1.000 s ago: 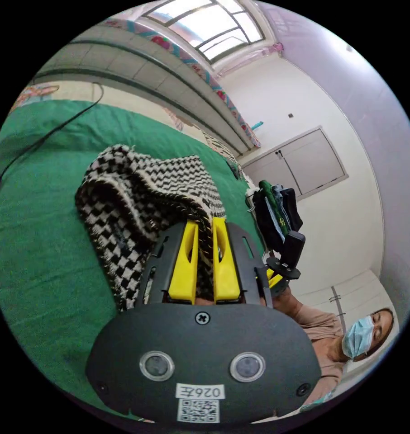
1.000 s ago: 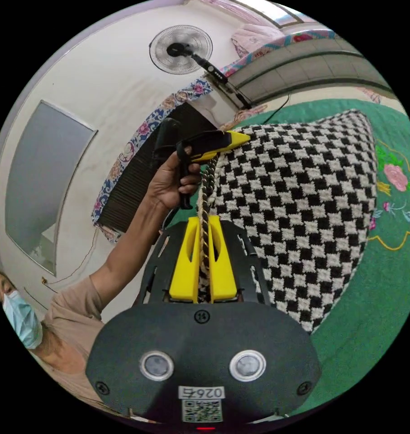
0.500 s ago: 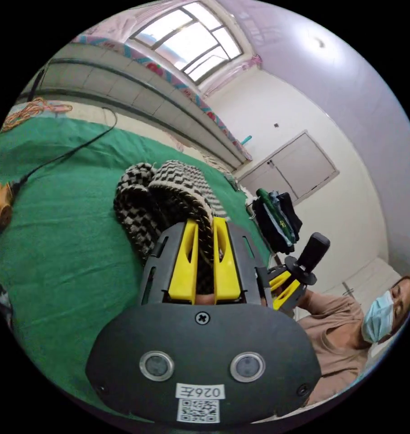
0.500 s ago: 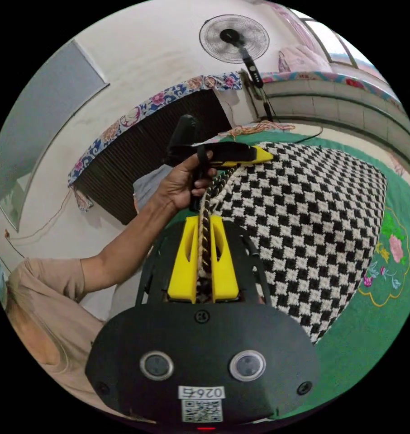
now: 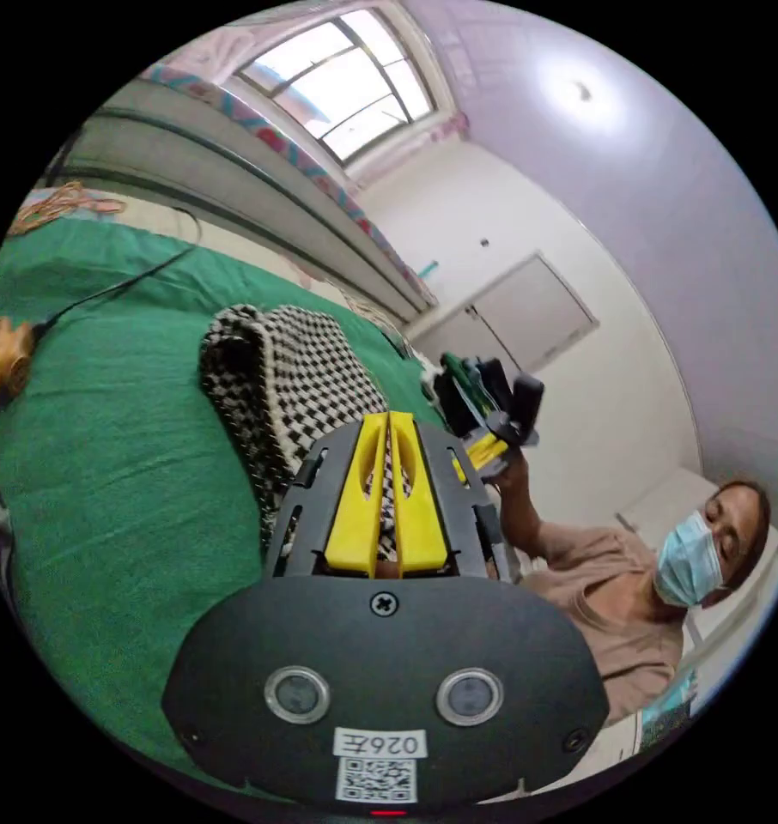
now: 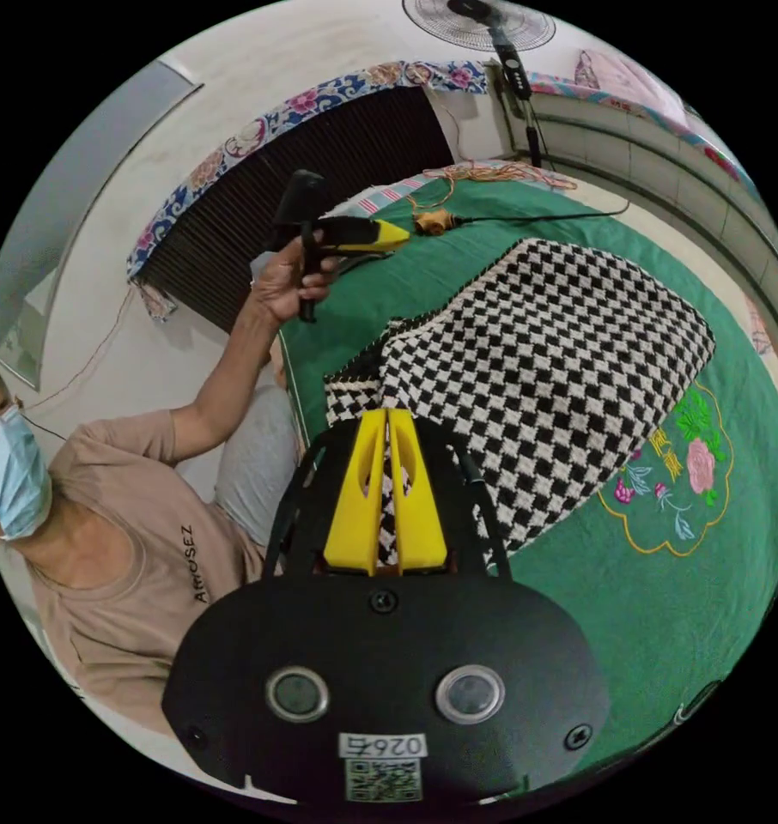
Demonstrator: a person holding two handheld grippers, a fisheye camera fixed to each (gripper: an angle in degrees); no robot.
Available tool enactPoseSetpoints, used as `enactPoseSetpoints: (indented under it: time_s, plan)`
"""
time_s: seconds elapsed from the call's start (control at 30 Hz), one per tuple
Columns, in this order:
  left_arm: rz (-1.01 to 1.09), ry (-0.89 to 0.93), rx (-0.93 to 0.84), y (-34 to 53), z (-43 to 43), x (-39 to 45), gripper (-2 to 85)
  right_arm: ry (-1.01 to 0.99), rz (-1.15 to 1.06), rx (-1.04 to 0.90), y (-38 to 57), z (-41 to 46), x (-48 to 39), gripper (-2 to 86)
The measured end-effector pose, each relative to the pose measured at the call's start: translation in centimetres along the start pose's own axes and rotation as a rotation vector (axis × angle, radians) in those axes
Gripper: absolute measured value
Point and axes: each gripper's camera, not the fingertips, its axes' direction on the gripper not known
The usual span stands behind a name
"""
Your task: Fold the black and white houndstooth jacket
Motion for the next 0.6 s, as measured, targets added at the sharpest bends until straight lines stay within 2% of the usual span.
enactPoseSetpoints:
  time_s: [0.13,0.2,0.3,0.43,0.5,0.6]
  plan:
    - [0.106,-0.032,-0.185,3.0,2.6,5.0,0.1,-0.068,0.017,-0.016,-1.7,0.6,1.0,-0.5]
    - [0.144,-0.295,-0.261,6.7,4.4,8.2,4.9,-0.066,0.011,-0.051,-2.5,1.2,1.0,0.4]
    - [0.118,-0.587,-0.321,9.6,7.1,9.7,13.4,-0.059,-0.005,-0.129,-3.6,2.2,0.9,2.3]
    - [0.095,-0.654,-0.522,10.3,11.6,8.9,12.5,-0.031,0.051,-0.131,-4.6,2.9,1.6,4.0]
    - [0.130,-0.697,-0.449,11.3,10.7,11.1,4.6,-0.060,0.084,-0.130,-4.7,3.3,2.3,4.1]
    - [0.172,-0.625,-0.309,14.1,7.7,14.2,1.7,-0.123,0.139,-0.116,-4.7,3.3,3.8,3.9]
